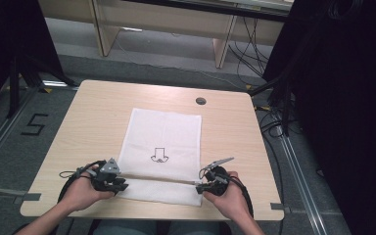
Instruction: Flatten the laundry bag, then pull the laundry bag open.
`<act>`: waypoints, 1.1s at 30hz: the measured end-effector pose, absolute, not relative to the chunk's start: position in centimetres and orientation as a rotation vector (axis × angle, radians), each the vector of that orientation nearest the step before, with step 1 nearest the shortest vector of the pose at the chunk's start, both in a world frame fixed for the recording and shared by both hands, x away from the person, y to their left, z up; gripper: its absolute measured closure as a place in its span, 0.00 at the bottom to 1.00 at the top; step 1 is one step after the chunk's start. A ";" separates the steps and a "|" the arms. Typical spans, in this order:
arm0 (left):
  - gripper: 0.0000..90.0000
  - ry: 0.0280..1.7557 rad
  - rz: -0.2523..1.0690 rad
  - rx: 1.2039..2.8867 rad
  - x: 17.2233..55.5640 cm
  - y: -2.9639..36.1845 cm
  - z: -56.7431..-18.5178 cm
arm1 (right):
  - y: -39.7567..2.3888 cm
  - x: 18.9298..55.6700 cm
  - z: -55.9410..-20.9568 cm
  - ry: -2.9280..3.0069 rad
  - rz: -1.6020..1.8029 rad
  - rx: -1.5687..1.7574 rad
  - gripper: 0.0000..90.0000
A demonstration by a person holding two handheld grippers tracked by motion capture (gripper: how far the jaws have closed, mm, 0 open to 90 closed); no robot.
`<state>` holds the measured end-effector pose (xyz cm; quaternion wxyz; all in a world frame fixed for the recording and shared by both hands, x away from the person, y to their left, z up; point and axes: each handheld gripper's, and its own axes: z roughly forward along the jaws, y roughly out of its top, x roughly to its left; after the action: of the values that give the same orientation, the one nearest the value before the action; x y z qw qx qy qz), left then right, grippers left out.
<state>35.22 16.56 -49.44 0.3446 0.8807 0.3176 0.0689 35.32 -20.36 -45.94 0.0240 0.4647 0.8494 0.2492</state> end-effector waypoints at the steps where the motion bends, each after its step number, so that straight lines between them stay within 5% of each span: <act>1: 0.78 0.825 0.179 2.287 35.2 16.6 -49.4 | -20.7 35.3 -45.6 2.605 0.829 1.424 0.85; 16: 0.54 0.765 0.232 2.152 35.9 14.9 -49.2 | -24.6 36.8 -45.8 2.423 0.956 1.508 0.75; 30: 0.49 0.713 0.274 2.121 35.6 14.6 -49.1 | -25.5 36.9 -45.8 2.371 1.039 1.561 0.75; 33: 0.48 0.742 0.247 2.091 35.3 14.5 -49.1 | -24.7 37.0 -45.5 2.409 1.009 1.573 0.82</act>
<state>35.30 14.51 -49.12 0.4389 0.8416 0.2986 0.0995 37.04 -24.75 -45.48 0.0463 0.5154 0.7892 0.3306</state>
